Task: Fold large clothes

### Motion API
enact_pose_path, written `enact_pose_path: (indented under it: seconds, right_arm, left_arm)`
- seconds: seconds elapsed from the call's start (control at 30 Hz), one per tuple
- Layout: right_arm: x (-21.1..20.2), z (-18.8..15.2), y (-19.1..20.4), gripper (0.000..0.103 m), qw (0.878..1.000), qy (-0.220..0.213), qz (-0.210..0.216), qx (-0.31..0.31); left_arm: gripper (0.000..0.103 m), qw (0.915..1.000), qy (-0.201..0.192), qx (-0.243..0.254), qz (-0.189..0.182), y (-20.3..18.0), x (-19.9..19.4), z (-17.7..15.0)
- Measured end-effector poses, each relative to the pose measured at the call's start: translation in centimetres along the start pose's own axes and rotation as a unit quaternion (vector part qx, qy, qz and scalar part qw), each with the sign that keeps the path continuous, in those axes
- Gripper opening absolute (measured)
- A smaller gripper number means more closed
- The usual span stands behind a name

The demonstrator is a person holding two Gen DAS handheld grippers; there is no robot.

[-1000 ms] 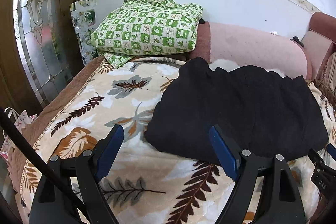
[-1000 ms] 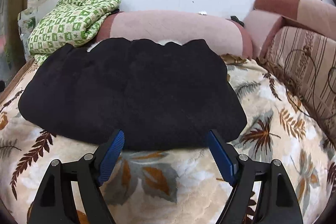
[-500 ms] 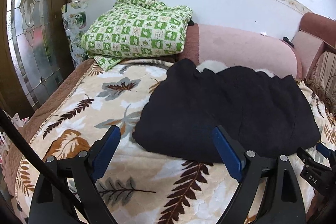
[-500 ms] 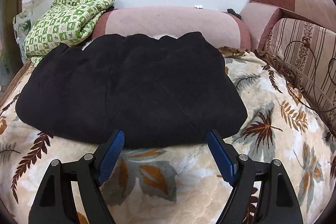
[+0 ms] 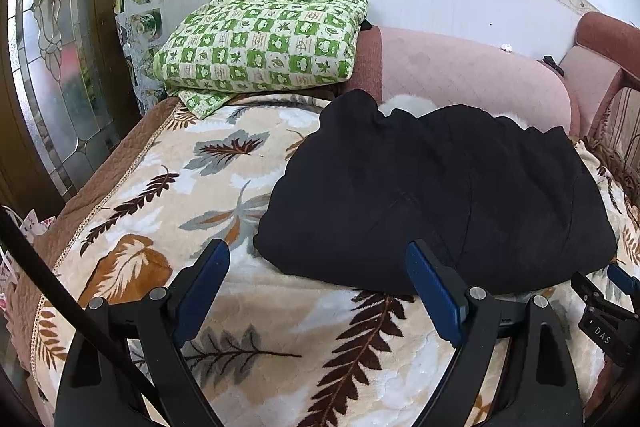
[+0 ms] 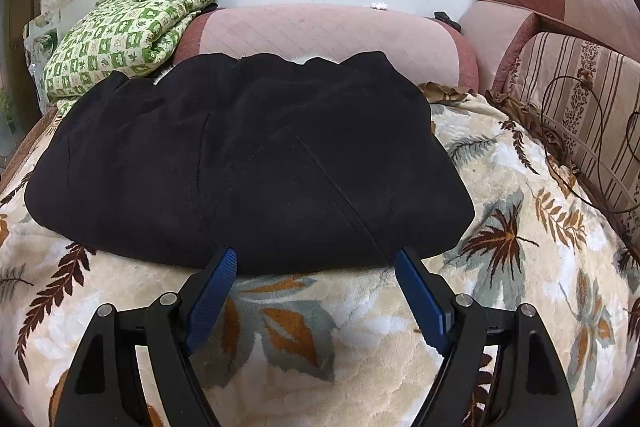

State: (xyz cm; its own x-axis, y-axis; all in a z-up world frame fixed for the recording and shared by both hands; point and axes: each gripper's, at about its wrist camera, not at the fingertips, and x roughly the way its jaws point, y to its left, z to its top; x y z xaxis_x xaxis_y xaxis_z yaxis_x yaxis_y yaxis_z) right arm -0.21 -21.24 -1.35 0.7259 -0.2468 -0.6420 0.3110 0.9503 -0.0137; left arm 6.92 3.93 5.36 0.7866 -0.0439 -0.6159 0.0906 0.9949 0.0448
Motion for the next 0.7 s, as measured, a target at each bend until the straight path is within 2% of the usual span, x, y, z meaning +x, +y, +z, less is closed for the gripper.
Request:
enact_pose_path:
  seconds: [0.47, 0.7]
  right_arm:
    - [0.17, -0.08, -0.01, 0.084, 1.0, 0.003, 0.0, -0.002]
    - [0.29, -0.28, 0.27, 0.084, 1.0, 0.004, 0.001, -0.008]
  left_arm:
    - [0.089, 1.0, 0.004, -0.002, -0.003, 0.18, 0.32, -0.27]
    - [0.089, 0.9999, -0.015, 0.003, 0.005, -0.09, -0.15, -0.21]
